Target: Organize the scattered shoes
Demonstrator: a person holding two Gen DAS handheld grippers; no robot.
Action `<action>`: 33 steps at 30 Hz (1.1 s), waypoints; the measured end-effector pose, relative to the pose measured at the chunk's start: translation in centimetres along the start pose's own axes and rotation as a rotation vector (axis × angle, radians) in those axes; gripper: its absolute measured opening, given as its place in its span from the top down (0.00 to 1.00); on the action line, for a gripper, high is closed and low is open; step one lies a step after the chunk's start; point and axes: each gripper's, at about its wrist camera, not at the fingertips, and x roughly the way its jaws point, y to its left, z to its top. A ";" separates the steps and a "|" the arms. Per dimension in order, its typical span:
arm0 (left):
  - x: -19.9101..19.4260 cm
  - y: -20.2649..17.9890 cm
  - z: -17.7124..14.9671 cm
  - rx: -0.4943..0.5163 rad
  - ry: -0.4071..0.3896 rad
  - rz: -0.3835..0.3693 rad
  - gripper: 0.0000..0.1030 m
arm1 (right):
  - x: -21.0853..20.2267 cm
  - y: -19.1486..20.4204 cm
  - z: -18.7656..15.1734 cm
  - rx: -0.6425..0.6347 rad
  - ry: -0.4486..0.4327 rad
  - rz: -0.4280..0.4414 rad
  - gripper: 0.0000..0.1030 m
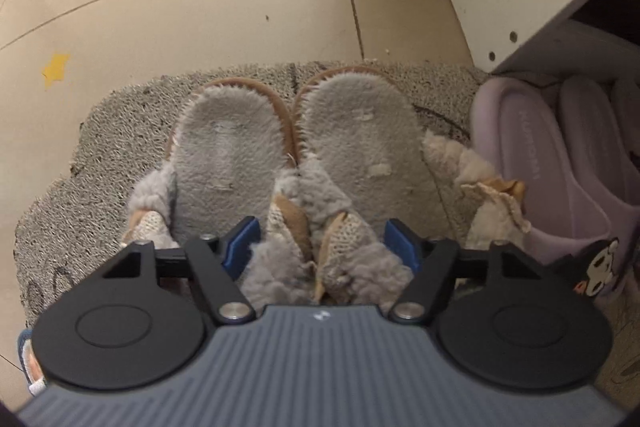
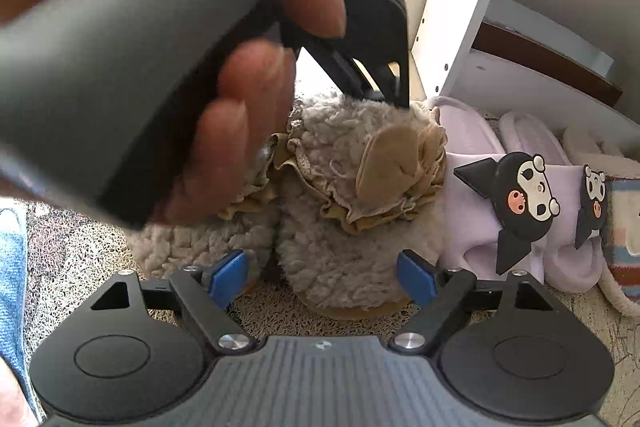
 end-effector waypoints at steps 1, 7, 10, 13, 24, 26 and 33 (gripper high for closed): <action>0.1 0.2 0.1 -0.002 0.000 -0.003 0.39 | 0.0 0.0 -0.1 -0.002 0.001 0.000 0.17; -0.4 0.8 0.7 0.033 0.021 -0.041 0.66 | 0.0 0.1 -0.4 0.027 -0.005 0.023 0.14; -0.2 2.0 1.4 0.005 0.055 -0.089 0.71 | -0.1 0.9 -0.2 -0.011 -0.032 0.021 0.13; -0.3 2.6 1.6 0.003 0.066 -0.120 0.73 | -0.1 1.4 0.0 -0.015 -0.048 0.021 0.12; -0.7 2.8 1.9 -0.003 0.089 -0.125 0.73 | 0.3 3.6 0.2 -0.043 -0.087 0.028 0.10; -0.7 2.8 1.9 0.004 0.089 -0.128 0.73 | 0.7 3.8 0.3 -0.049 -0.084 0.015 0.10; -0.5 2.3 1.7 0.049 0.082 -0.118 0.73 | 2.9 3.4 -0.1 -0.016 -0.088 0.033 0.21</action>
